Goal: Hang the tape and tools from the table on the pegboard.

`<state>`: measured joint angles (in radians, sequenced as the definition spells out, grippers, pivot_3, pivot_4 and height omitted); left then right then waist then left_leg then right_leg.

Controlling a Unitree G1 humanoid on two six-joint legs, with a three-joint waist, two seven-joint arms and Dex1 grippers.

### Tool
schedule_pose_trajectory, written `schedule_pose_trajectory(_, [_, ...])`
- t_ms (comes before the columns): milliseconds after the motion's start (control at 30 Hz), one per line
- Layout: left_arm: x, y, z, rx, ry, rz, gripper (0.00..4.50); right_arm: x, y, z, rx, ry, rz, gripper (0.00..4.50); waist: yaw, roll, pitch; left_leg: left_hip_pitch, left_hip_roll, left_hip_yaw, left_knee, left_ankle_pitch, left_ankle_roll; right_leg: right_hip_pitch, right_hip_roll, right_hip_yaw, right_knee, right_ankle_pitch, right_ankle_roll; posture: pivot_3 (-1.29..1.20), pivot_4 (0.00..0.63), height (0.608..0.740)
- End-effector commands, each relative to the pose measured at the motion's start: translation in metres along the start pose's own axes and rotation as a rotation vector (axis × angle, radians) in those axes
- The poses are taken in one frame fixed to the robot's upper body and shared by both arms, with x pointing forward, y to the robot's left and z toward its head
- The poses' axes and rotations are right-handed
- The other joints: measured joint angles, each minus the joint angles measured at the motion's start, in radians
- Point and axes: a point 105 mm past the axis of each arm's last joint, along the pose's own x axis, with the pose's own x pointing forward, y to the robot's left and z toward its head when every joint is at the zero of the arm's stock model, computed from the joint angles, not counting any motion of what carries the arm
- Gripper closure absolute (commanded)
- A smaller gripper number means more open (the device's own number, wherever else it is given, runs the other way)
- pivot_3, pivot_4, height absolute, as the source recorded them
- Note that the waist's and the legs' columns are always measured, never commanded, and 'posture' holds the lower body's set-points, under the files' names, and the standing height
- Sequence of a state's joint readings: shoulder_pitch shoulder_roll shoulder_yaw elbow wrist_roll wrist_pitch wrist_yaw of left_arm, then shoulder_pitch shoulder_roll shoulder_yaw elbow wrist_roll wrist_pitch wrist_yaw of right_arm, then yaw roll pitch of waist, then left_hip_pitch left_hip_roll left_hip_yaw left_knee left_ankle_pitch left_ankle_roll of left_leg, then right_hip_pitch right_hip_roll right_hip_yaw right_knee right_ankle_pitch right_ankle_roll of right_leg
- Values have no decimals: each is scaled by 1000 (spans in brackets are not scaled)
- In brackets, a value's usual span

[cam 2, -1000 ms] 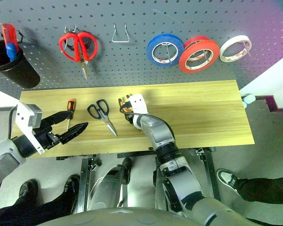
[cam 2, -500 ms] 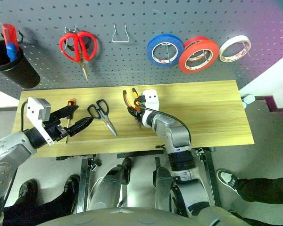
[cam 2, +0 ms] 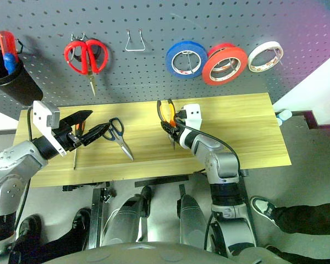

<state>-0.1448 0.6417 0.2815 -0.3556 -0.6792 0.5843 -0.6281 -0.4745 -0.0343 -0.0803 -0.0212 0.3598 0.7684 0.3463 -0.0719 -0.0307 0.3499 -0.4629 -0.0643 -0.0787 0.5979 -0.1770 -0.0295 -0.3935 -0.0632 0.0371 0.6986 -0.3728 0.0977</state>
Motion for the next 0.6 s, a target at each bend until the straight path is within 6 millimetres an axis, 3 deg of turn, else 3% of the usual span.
schedule_pose_trajectory(33, [3, -4, 5, 32, -25, -23, 0, -8, 9, 41, 11, -165, 43, 2401, 0, 0, 0, 0, 0, 0, 1, 0, 0, 0, 0, 0, 1, 0, 0, -66, 236, 740])
schedule_pose_trajectory(267, [7, -3, 4, 25, -33, -26, 0, -16, 19, 69, 4, -246, 110, 2401, -1, 0, -6, 0, 4, 0, 10, 1, -1, 2, 1, -6, 5, 1, -3, -78, 235, 740])
schedule_pose_trajectory(400, [8, -2, 4, 26, -39, -25, 0, -18, 26, 75, -25, -258, 139, 2401, 0, 0, -11, 0, 4, 0, 13, 1, -1, 2, 1, -8, 6, 2, -3, -82, 232, 740])
schedule_pose_trajectory(600, [13, -2, 18, 46, -77, -28, 0, -23, 39, 89, -32, -316, 200, 2401, -1, -1, -20, 0, 4, -1, 15, 1, -1, 3, 1, -10, 8, 2, -3, -80, 226, 740])
